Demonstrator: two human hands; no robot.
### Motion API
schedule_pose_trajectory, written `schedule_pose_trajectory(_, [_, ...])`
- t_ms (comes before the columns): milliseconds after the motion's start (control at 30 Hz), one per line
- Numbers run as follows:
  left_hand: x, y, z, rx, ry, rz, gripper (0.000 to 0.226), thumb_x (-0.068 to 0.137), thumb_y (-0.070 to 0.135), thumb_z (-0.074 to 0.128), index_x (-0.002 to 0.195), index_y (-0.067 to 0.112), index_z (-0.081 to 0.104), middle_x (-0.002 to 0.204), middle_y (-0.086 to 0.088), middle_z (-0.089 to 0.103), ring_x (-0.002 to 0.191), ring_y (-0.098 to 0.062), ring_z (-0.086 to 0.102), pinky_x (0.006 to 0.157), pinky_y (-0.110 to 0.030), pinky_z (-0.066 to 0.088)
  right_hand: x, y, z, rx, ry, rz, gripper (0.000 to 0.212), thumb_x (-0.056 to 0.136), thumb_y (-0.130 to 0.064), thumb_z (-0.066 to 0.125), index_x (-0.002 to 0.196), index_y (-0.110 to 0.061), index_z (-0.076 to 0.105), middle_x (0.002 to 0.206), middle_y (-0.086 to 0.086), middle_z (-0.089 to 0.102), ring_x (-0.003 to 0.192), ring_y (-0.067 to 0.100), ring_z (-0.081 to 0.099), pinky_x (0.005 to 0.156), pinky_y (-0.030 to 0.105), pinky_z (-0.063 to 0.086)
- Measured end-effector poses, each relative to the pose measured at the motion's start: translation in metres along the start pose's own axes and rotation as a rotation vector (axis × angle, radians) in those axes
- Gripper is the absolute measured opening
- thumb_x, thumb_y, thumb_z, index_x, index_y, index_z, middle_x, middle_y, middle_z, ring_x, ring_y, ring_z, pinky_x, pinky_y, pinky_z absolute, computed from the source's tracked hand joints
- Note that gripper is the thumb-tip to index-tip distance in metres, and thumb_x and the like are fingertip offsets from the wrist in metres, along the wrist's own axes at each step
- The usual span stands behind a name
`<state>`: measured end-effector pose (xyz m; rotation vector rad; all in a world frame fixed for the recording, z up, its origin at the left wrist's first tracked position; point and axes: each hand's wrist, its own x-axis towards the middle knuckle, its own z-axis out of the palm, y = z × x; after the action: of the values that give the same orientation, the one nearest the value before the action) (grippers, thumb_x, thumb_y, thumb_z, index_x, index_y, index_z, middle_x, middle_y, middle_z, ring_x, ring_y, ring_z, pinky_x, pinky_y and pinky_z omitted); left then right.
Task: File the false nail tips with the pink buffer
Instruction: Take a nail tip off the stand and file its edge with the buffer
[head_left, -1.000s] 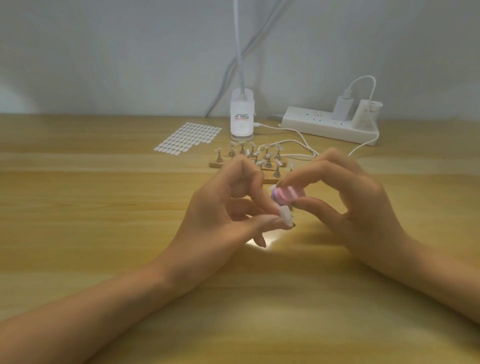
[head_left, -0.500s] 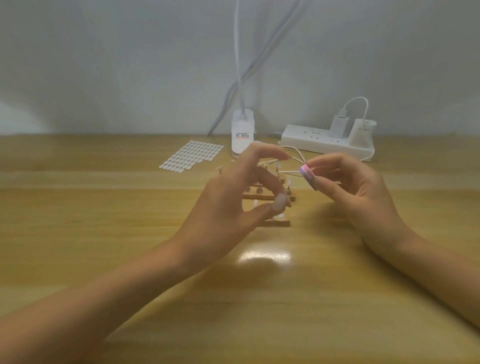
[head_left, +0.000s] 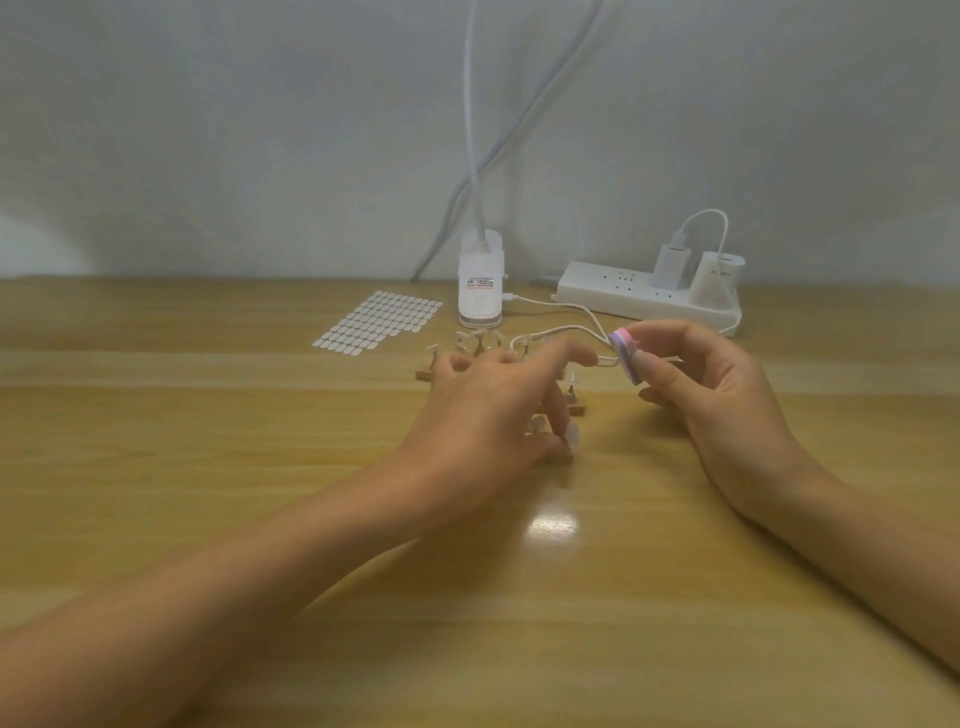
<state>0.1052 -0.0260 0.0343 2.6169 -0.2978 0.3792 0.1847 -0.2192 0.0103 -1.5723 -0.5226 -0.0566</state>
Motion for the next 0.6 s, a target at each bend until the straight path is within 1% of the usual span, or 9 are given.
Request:
schedule_pose_trajectory(100, [0.0,-0.003,0.002,-0.028,0.017,-0.017,0.06,0.088,0.029,0.075,0.13,0.052,0.04,0.089,0.028,0.067,0.101,0.01,0.036,0.092,-0.026,0.016,0.0,-0.001,0.0,-0.004,0.004,0.001,0.028,0.08,-0.042,0.072,0.104,-0.027,0.074,0.105,-0.004,0.075,0.091,0.006,0.066,0.073,0.016,0.052])
schedule_pose_trajectory(233, [0.001,-0.007,0.003,-0.051,0.028,-0.043,0.057,0.089,0.028,0.073,0.129,0.052,0.041,0.088,0.027,0.064,0.101,0.007,0.039,0.089,-0.028,0.019,0.0,0.0,0.001,-0.009,-0.003,-0.003,0.025,0.081,-0.04,0.073,0.103,-0.026,0.075,0.102,-0.004,0.074,0.089,0.005,0.065,0.072,0.016,0.052])
schedule_pose_trajectory(333, [0.001,-0.007,0.002,-0.053,0.015,-0.048,0.056,0.088,0.029,0.073,0.13,0.051,0.042,0.088,0.027,0.064,0.099,0.009,0.039,0.086,-0.029,0.018,0.0,0.0,0.001,-0.009,0.001,0.002,0.028,0.08,-0.041,0.073,0.103,-0.025,0.075,0.101,-0.006,0.075,0.087,0.005,0.065,0.072,0.016,0.052])
schedule_pose_trajectory(400, [0.0,-0.006,0.001,-0.049,0.002,-0.054,0.056,0.088,0.031,0.074,0.129,0.051,0.042,0.089,0.027,0.063,0.102,0.006,0.042,0.087,-0.029,0.018,0.0,0.0,0.001,-0.009,0.0,0.005,0.029,0.08,-0.039,0.073,0.104,-0.022,0.075,0.101,-0.004,0.075,0.088,0.006,0.065,0.073,0.016,0.052])
schedule_pose_trajectory(533, [-0.001,-0.005,-0.005,0.025,-0.016,-0.032,0.056,0.089,0.035,0.073,0.131,0.051,0.039,0.097,0.024,0.063,0.108,-0.001,0.05,0.096,-0.032,0.019,-0.001,0.0,0.001,-0.016,-0.011,0.007,0.027,0.082,-0.035,0.072,0.105,-0.02,0.075,0.102,0.0,0.074,0.089,0.006,0.066,0.074,0.016,0.053])
schedule_pose_trajectory(600, [-0.003,-0.007,-0.011,0.058,-0.031,-0.015,0.057,0.087,0.039,0.074,0.132,0.049,0.04,0.096,0.025,0.061,0.108,0.0,0.054,0.095,-0.029,0.016,-0.001,0.0,0.001,-0.023,-0.016,0.014,0.027,0.082,-0.036,0.072,0.105,-0.021,0.075,0.103,0.003,0.074,0.089,0.006,0.066,0.075,0.017,0.054])
